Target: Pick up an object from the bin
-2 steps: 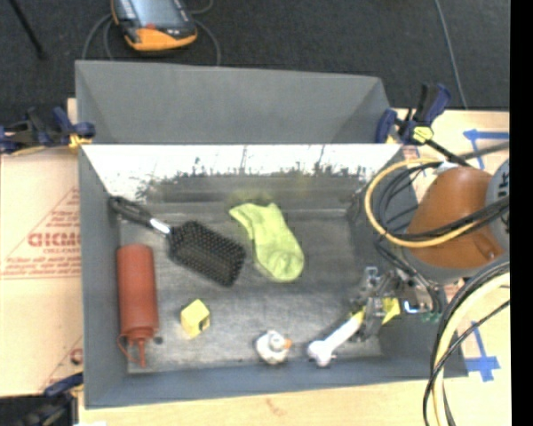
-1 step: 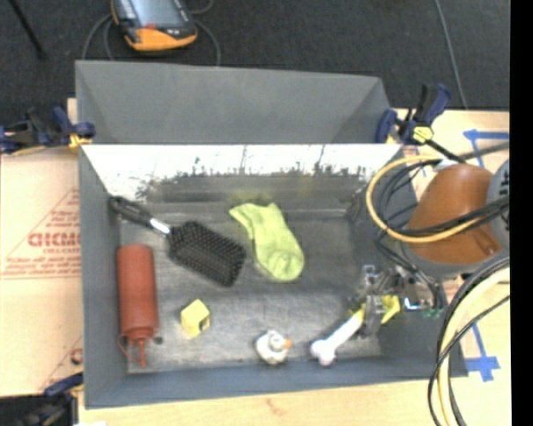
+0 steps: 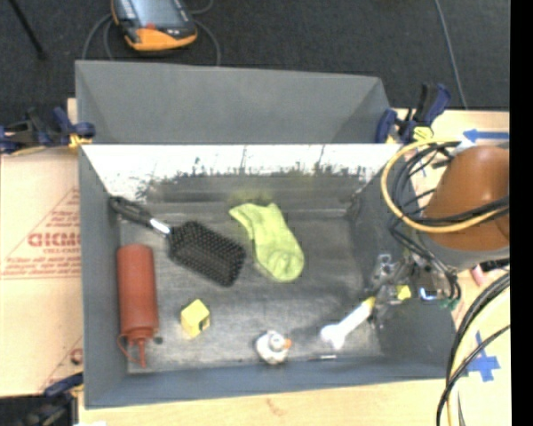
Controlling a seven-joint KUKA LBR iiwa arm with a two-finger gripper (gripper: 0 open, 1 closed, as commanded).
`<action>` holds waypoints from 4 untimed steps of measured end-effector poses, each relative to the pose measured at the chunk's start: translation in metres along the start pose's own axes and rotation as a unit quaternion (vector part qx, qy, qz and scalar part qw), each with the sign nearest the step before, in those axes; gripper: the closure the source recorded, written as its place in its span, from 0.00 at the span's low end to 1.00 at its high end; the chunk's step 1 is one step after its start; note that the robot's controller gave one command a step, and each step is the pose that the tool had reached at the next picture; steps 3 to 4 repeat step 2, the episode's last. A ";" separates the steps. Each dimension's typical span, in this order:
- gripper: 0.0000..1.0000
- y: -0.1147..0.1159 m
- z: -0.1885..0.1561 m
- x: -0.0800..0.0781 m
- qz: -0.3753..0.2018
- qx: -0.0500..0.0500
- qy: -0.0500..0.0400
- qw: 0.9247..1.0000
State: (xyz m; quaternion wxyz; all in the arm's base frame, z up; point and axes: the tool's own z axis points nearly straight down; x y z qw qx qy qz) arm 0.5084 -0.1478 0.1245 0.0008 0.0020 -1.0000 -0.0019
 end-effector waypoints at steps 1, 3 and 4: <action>1.00 -0.004 -0.061 -0.005 -0.004 0.002 -0.001 1.000; 1.00 -0.005 -0.049 -0.013 -0.009 0.005 -0.010 1.000; 1.00 -0.005 -0.049 -0.013 -0.009 0.005 -0.010 1.000</action>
Offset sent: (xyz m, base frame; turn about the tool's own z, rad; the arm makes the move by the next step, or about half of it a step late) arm 0.0147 -0.0010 -0.0545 -0.0323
